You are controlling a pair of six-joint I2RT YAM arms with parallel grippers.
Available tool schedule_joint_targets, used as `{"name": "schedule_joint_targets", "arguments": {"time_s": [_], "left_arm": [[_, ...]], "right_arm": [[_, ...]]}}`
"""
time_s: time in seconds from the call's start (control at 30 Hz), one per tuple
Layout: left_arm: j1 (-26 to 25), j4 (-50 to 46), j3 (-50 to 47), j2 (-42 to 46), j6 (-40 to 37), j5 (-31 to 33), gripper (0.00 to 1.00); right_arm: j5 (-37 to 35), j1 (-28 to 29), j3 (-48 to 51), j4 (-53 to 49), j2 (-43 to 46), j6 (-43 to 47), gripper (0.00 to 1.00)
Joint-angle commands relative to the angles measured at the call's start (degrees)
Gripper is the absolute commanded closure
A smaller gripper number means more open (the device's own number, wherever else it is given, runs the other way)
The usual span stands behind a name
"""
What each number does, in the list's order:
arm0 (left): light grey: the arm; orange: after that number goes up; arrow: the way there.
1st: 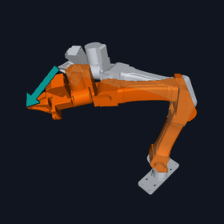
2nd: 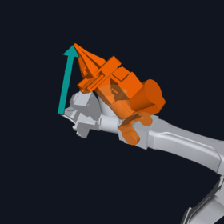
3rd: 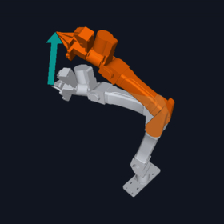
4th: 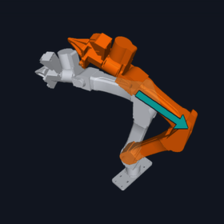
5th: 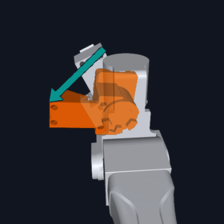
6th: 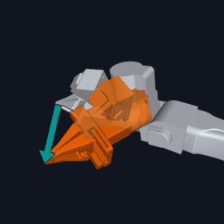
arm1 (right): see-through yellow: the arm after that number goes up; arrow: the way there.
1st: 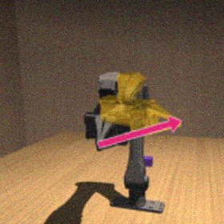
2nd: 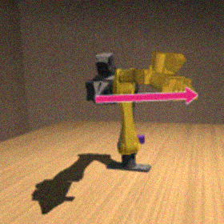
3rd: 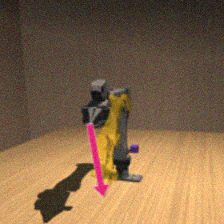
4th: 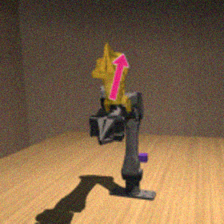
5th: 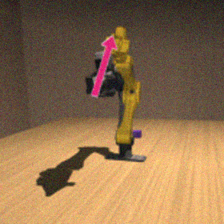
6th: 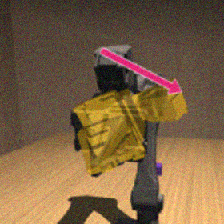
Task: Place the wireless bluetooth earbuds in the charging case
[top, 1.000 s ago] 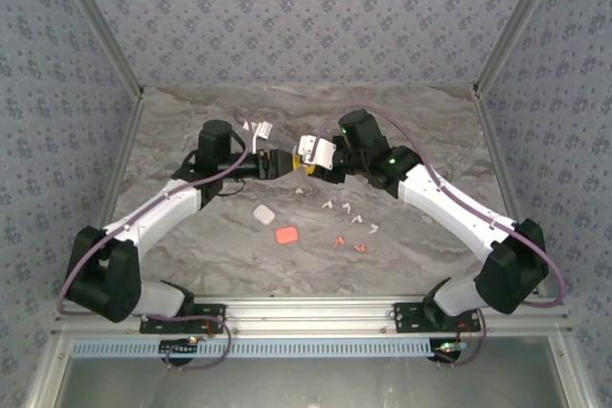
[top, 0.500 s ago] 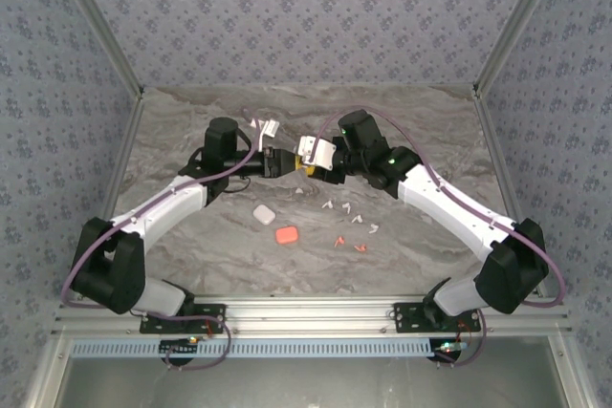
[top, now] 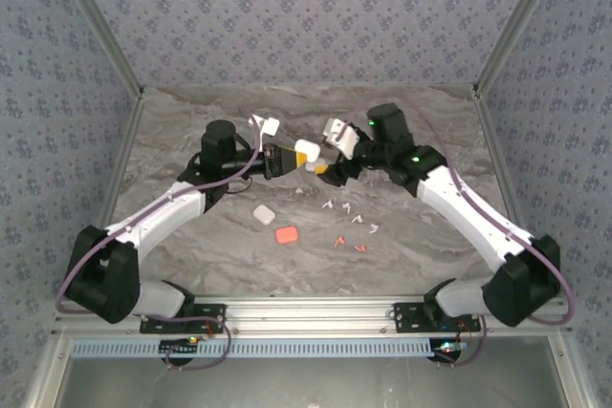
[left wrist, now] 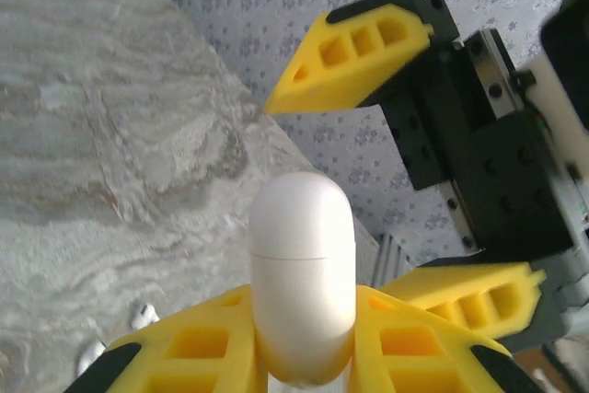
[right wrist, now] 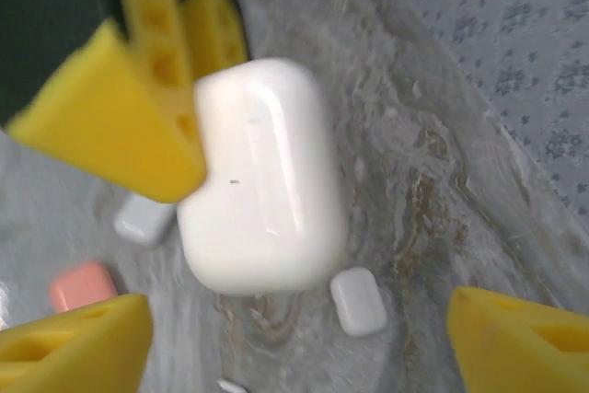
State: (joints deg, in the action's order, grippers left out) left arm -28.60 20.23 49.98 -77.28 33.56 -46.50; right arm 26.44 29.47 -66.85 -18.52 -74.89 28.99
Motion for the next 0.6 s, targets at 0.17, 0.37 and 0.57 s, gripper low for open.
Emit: {"name": "schedule_joint_targets", "arguments": {"time_s": [0.17, 0.37, 0.57], "left_arm": [[-3.3, 19.2, -6.1, 5.8, -11.6, 9.0, 0.92], [-4.4, 18.6, -4.0, 6.0, -14.3, 6.7, 0.96], [-5.0, 17.9, -3.3, 6.1, -15.3, 6.0, 0.97]], "right_arm": [[14.0, -4.8, 9.5, 16.8, 10.4, -21.0, 0.00], [15.2, -5.0, 9.4, 20.6, 10.6, -22.5, 0.00], [13.0, -5.0, 6.5, 20.3, 7.8, -22.5, 0.00]]}}
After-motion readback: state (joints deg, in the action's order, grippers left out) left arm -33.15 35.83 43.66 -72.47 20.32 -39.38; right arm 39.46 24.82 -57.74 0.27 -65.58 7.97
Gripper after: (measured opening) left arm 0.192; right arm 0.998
